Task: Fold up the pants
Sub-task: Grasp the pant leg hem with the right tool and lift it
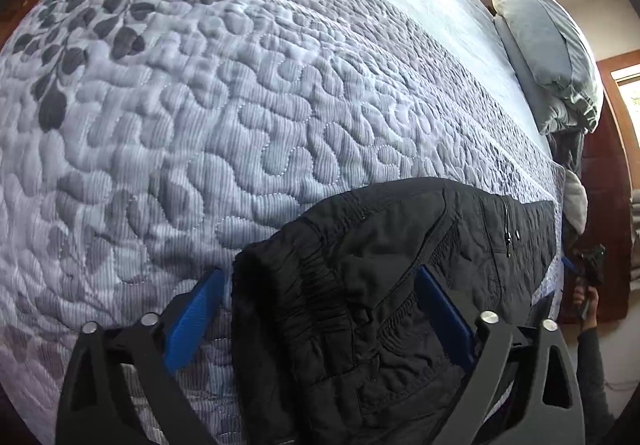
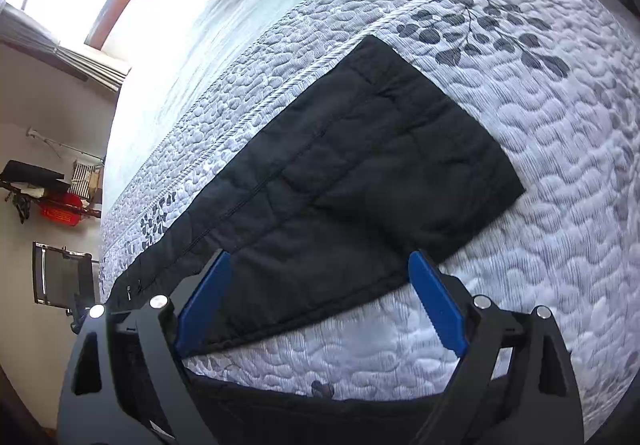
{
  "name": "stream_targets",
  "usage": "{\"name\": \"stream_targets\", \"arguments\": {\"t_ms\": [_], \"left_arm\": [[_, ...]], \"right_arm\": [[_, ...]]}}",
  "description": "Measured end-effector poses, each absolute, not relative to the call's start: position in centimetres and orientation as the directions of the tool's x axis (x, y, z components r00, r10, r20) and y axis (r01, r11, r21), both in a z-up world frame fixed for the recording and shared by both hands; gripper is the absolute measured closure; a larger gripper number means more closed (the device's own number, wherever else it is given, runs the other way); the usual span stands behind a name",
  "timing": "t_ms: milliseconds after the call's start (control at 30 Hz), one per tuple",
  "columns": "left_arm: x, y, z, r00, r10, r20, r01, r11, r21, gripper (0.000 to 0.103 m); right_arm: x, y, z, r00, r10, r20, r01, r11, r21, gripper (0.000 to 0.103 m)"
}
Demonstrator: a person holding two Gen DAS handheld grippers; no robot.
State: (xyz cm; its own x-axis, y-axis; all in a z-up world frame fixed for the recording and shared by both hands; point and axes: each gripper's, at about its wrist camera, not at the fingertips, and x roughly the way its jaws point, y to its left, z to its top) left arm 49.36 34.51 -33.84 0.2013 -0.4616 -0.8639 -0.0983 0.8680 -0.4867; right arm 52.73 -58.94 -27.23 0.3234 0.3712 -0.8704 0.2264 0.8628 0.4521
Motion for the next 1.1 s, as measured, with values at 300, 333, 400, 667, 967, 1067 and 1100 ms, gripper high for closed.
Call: {"name": "stream_targets", "arguments": {"t_ms": [300,333,400,667,967,1067,1100], "left_arm": [[49.3,34.9,-33.9,0.192,-0.421,-0.887,-0.120,0.887,-0.447,0.073],[49.4,35.0,-34.0,0.193,-0.418,-0.888,-0.125,0.887,-0.445,0.074],[49.4,35.0,-34.1,0.198,-0.412,-0.889,-0.125,0.889,-0.440,0.075],[49.0,35.2,-34.7,0.223,-0.424,-0.878,-0.155,0.874,-0.461,0.075],[49.1,34.9,-34.7,0.218,-0.389,-0.895,-0.176,0.887,-0.428,0.075],[49.2,34.7,-34.3,0.225,-0.371,-0.901,-0.181,0.893,-0.413,0.077],[49.2,34.6,-34.2,0.229,-0.364,-0.903,-0.179,0.896,-0.406,0.078]], "right_arm": [[62.2,-63.6,-28.1,0.300,0.303,-0.905,0.176,0.914,0.365,0.012],[63.3,-63.9,-28.6,0.290,0.297,-0.910,0.168,0.920,0.354,0.012],[65.1,-64.1,-30.0,0.267,0.297,-0.917,0.155,0.926,0.345,0.012],[69.7,-62.7,-33.8,0.202,0.358,-0.912,0.063,0.924,0.377,0.012],[69.3,-62.4,-33.3,0.142,0.438,-0.888,-0.017,0.898,0.440,0.070],[68.8,-62.7,-32.2,0.167,0.436,-0.884,-0.033,0.899,0.437,0.092],[68.6,-62.9,-31.8,0.183,0.435,-0.882,-0.031,0.899,0.437,0.094]]}}
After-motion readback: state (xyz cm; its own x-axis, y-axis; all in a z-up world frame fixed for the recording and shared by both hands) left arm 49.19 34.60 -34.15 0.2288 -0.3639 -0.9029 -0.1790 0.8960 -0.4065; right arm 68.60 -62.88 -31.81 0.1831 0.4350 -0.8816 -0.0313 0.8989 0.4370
